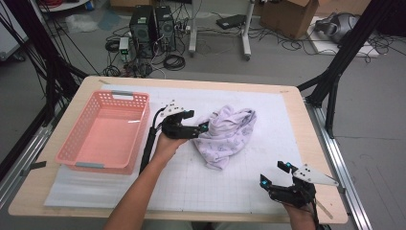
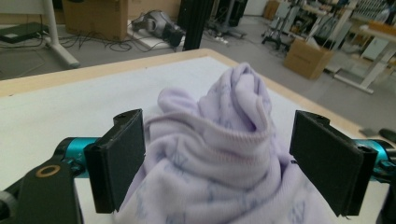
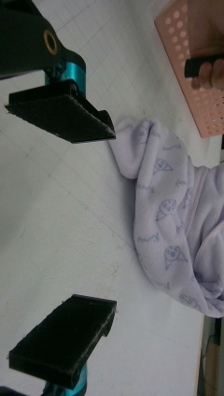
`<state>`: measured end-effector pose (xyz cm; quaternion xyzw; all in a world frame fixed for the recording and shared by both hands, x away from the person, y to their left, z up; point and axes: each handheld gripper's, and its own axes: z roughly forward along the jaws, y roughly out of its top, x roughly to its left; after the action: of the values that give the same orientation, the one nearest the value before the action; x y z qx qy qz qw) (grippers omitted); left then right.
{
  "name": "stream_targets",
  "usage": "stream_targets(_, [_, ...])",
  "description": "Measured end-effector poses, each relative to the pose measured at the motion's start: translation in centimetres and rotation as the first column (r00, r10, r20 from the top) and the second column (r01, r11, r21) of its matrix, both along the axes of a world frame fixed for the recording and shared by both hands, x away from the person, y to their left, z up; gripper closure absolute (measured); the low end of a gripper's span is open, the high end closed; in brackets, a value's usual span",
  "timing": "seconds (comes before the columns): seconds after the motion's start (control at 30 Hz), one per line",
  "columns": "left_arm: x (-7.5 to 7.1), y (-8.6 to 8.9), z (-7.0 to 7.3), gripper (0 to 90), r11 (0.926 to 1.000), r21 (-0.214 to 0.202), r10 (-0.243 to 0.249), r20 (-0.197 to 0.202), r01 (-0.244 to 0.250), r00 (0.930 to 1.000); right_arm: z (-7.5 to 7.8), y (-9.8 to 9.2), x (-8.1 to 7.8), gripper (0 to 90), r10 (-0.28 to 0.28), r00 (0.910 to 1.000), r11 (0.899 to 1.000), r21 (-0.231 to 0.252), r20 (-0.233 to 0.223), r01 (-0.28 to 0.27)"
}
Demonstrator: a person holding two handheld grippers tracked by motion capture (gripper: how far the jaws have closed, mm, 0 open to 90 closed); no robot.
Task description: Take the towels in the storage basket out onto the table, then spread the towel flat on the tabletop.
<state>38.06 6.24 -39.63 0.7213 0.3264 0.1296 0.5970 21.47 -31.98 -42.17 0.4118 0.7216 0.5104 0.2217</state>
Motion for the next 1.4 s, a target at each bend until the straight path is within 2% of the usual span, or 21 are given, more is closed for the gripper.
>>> stream_targets(0.1, [-1.1, 1.0, -0.1, 18.7, 1.0, -0.001, -0.008, 0.003, 0.008, 1.0, 0.0, 0.1, 0.1, 14.0, -0.001, 1.0, 1.0, 0.0, -0.001, 0.001])
stream_targets(0.2, [-1.8, 1.7, -0.2, 19.7, 0.9994, 0.034, -0.005, 0.0, 0.005, 1.0, 0.0, 0.1, 0.3, 14.0, -0.01, 0.9999, 1.0, 0.004, -0.011, 0.01])
stream_targets(0.27, [-2.1, 2.2, -0.3, 20.0, 0.9995, 0.029, -0.006, -0.015, 0.007, 0.9999, 0.0, 0.0, 0.4, 14.0, -0.012, 0.9999, 1.0, 0.004, -0.008, 0.012])
stream_targets(0.4, [-2.8, 2.8, -0.7, 20.6, 0.9994, 0.035, -0.003, -0.011, 0.004, 0.9999, 0.0, -0.1, 0.6, 14.0, -0.022, 0.9997, 1.0, 0.014, -0.015, 0.022])
stream_targets(0.6, [-3.1, 3.0, -1.1, 20.5, 0.9993, 0.038, -0.005, -0.017, 0.006, 0.9998, 0.1, 0.4, 0.7, 14.0, -0.009, 0.9999, 1.0, 0.016, -0.012, 0.009])
stream_targets(0.8, [-3.2, 3.4, -1.1, 20.5, 0.9994, 0.032, 0.014, -0.024, -0.014, 0.9996, -0.1, 0.5, 0.9, 14.0, 0.004, 0.9997, 1.0, 0.02, -0.023, -0.003])
stream_targets(0.97, [-3.2, 3.7, -1.1, 20.7, 0.9987, 0.046, 0.026, -0.021, -0.025, 0.9994, -0.2, 0.5, 0.9, 14.0, -0.001, 0.9996, 1.0, 0.02, -0.03, 0.002])
stream_targets(1.07, [-3.1, 3.6, -1.2, 21.5, 0.9967, 0.076, 0.029, -0.007, -0.028, 0.9996, -0.2, 0.6, 1.1, 14.0, -0.002, 0.9994, 1.0, 0.028, -0.035, 0.003])
stream_targets(1.13, [-3.0, 3.7, -1.4, 21.4, 0.9959, 0.087, 0.025, -0.021, -0.023, 0.9995, -0.3, 0.8, 1.3, 14.0, -0.005, 0.9989, 1.0, 0.027, -0.047, 0.007])
stream_targets(1.23, [-3.1, 3.7, -1.5, 21.4, 0.9957, 0.091, 0.02, -0.019, -0.018, 0.9996, -0.6, 1.2, 1.6, 14.0, 0.003, 0.9973, 1.0, 0.019, -0.073, -0.002])
stream_targets(1.37, [-3.1, 3.8, -1.9, 21.4, 0.9972, 0.073, 0.021, -0.017, -0.019, 0.9996, -1.0, 2.2, 2.7, 14.0, 0.029, 0.9943, 0.999, -0.032, -0.103, -0.032])
stream_targets(1.4, [-3.2, 3.9, -2.2, 21.6, 0.9976, 0.067, 0.02, -0.025, -0.019, 0.9995, -1.2, 3.0, 3.6, 14.1, 0.045, 0.9906, 0.998, -0.042, -0.129, -0.051])
